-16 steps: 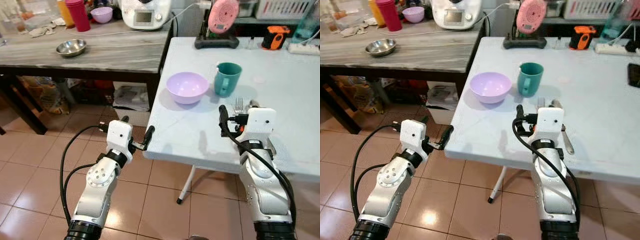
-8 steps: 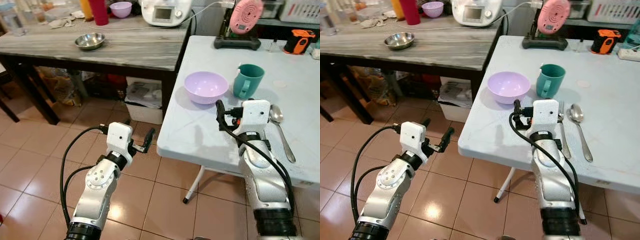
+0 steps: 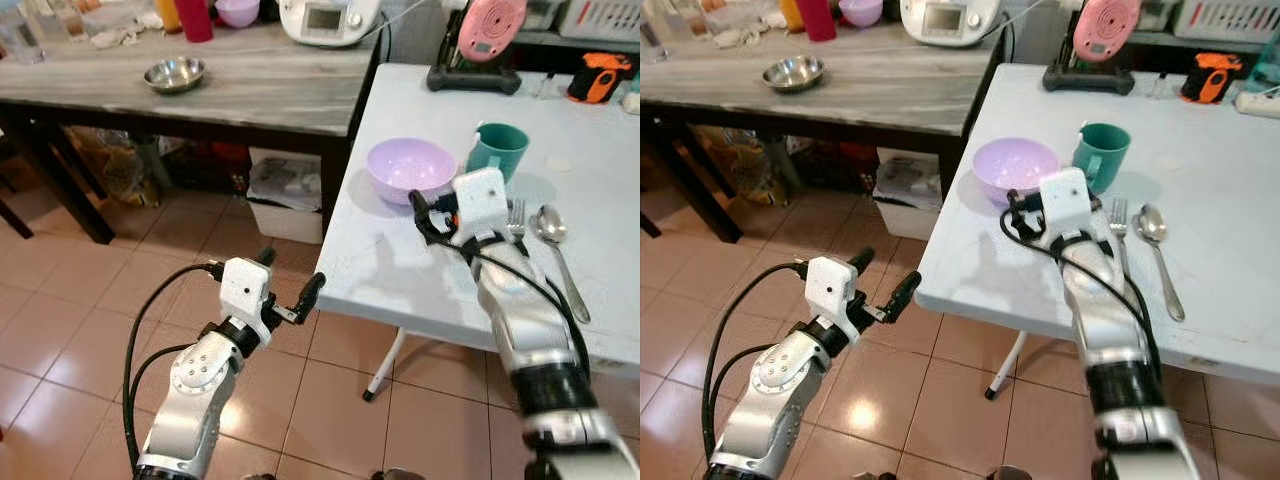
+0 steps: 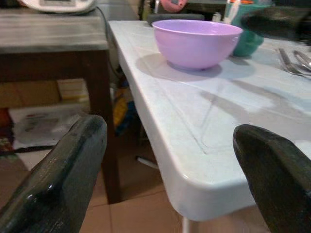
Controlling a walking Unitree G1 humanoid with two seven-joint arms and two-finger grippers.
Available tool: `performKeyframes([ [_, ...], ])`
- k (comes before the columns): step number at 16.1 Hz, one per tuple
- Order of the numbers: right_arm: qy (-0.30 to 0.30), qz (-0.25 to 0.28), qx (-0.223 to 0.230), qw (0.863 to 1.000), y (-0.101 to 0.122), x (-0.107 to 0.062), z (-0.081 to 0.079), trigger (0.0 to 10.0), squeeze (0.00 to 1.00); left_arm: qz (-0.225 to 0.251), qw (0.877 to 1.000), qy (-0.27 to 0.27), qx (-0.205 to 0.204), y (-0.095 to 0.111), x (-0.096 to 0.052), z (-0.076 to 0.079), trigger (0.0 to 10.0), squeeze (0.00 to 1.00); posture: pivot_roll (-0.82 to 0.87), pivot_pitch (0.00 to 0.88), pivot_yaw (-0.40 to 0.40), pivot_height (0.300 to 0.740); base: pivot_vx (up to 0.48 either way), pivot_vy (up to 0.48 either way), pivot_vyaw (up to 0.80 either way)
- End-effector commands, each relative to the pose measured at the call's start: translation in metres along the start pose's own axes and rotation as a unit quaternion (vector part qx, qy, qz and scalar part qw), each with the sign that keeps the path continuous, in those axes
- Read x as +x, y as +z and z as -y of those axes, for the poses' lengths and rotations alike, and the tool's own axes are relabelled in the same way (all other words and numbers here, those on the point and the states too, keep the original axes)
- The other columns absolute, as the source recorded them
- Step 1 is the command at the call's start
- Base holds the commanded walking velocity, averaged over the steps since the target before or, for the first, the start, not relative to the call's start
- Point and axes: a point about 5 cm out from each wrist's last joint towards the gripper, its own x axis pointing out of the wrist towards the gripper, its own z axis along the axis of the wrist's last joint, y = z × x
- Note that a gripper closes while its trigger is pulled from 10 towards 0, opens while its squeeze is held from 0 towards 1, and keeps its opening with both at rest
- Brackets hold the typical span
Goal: Setting the table
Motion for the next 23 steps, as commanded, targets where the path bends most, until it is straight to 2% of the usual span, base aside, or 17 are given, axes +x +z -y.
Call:
performKeyframes([
  [1,0.026,0.001,-0.011,1.0,0.004,0.006,-0.001,10.0,0.0,0.005,1.0,-0.019,-0.005,0.004,-0.003,0.002,10.0,0.0,-0.15,0.176,0.04,0.74,0.0,0.0,0.0],
  [3,0.057,0.001,-0.032,0.998,0.008,0.012,0.0,10.0,0.0,0.005,1.0,-0.03,0.002,0.006,-0.006,0.003,10.0,0.0,-0.14,0.19,0.041,0.74,0.0,0.0,0.0],
  [7,0.157,-0.019,-0.1,0.982,0.017,0.029,-0.001,10.0,0.0,0.001,0.999,-0.036,-0.001,0.009,-0.01,0.006,10.0,0.0,-0.12,0.208,0.038,0.74,0.0,0.0,0.0],
  [12,0.19,-0.017,-0.187,0.964,0.031,0.042,0.008,10.0,0.0,0.004,0.999,-0.051,0.003,0.013,-0.011,0.011,10.0,0.0,-0.1,0.211,0.035,0.74,0.0,0.0,0.0],
  [15,0.207,-0.032,-0.209,0.955,0.03,0.045,0.01,10.0,0.0,0.021,0.998,-0.061,-0.026,0.02,-0.011,0.013,10.0,0.0,-0.09,0.206,0.033,0.74,0.0,0.0,0.0],
  [16,0.208,-0.036,-0.214,0.954,0.028,0.045,0.011,6.7,0.0,0.025,0.997,-0.069,-0.027,0.022,-0.011,0.014,10.0,0.0,-0.09,0.204,0.032,0.74,0.0,0.0,0.0],
  [17,0.208,-0.046,-0.223,0.951,0.025,0.045,0.014,0.0,0.0,0.029,0.996,-0.078,-0.026,0.024,-0.01,0.016,10.0,0.0,-0.09,0.201,0.03,0.74,0.0,0.0,0.0],
  [23,0.195,-0.058,-0.264,0.943,0.02,0.045,0.021,0.0,0.0,0.034,0.996,-0.083,-0.028,0.026,-0.006,0.018,10.0,0.0,-0.1,0.191,0.025,0.74,0.0,0.0,0.0],
])
